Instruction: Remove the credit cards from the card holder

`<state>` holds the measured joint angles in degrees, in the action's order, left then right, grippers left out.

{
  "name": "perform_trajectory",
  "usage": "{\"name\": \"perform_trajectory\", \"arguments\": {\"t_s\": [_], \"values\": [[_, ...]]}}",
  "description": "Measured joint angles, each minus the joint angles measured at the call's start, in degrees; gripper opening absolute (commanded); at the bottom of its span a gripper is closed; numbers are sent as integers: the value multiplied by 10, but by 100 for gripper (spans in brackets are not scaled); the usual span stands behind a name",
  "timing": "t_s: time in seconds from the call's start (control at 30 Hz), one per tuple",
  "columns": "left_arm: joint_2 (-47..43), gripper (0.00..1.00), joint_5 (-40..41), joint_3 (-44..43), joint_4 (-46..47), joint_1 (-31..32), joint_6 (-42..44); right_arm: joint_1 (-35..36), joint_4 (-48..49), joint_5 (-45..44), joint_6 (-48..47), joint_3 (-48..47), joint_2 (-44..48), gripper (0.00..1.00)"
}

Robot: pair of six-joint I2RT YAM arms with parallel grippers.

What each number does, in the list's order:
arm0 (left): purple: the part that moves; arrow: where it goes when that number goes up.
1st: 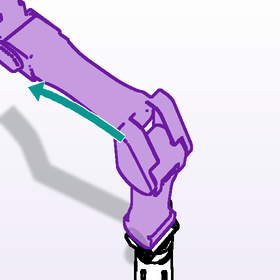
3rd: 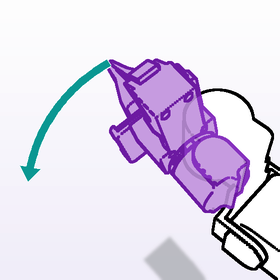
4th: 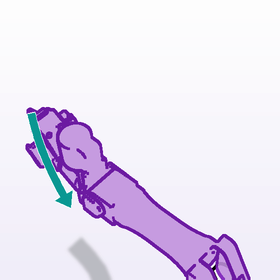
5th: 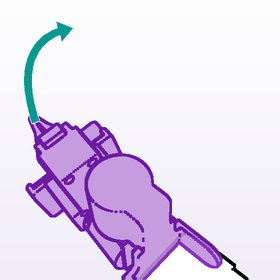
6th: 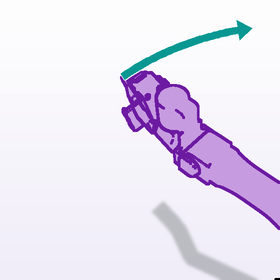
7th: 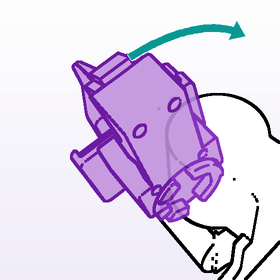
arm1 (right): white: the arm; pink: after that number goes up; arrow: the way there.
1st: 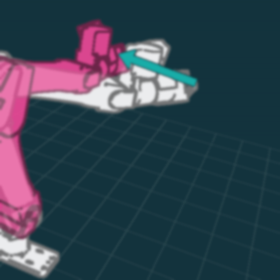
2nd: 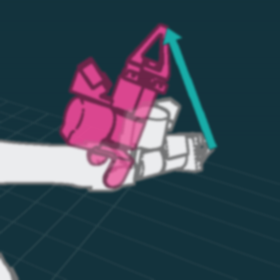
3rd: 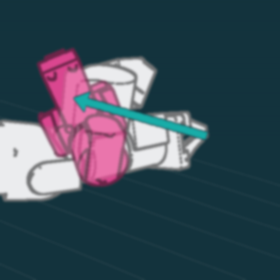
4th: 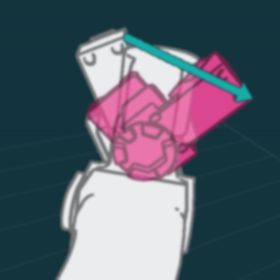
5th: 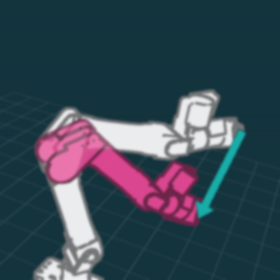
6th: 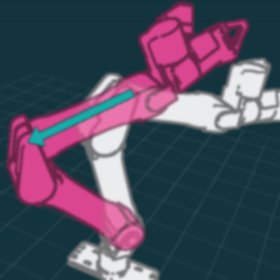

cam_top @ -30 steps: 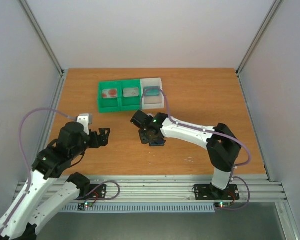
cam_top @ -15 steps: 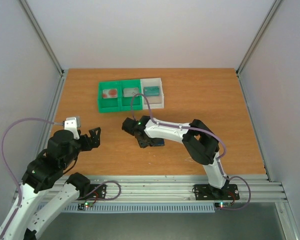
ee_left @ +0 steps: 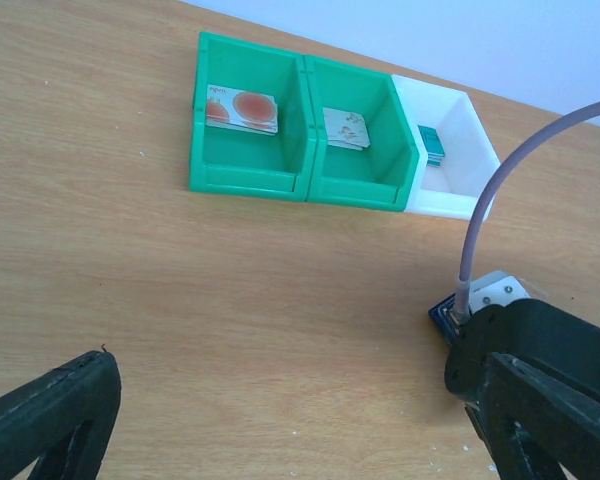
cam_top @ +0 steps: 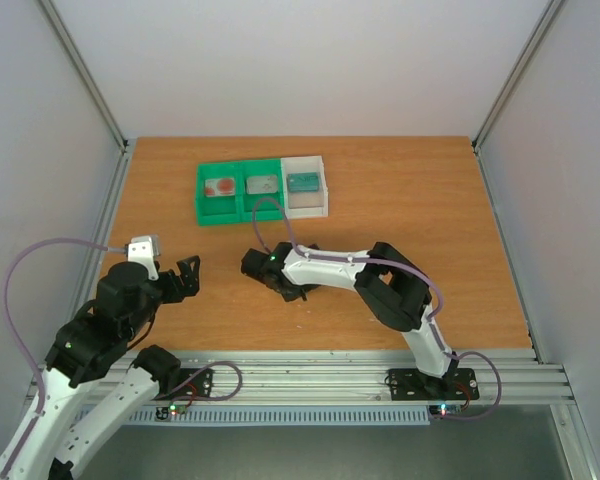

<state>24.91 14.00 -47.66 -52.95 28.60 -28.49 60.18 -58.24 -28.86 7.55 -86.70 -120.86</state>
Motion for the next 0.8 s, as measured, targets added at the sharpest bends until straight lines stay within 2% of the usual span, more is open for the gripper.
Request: {"name": "perform_trajectory", "arguments": {"t_s": [0.27,0.53,0.57,0.7,0.8], "values": [[5,98,-1,0,0,0,0,7,51,-4,-22,73,70,1],[41,94,-29,0,1,0,-10,16,137,117,-36,121,221,1],[49,94,-38,0,3,0,-12,16,146,131,-35,122,232,5],[87,93,-73,5,11,0,-20,16,168,149,-52,124,245,31],[106,93,-87,10,16,0,-28,16,178,134,-87,134,236,41]]}}
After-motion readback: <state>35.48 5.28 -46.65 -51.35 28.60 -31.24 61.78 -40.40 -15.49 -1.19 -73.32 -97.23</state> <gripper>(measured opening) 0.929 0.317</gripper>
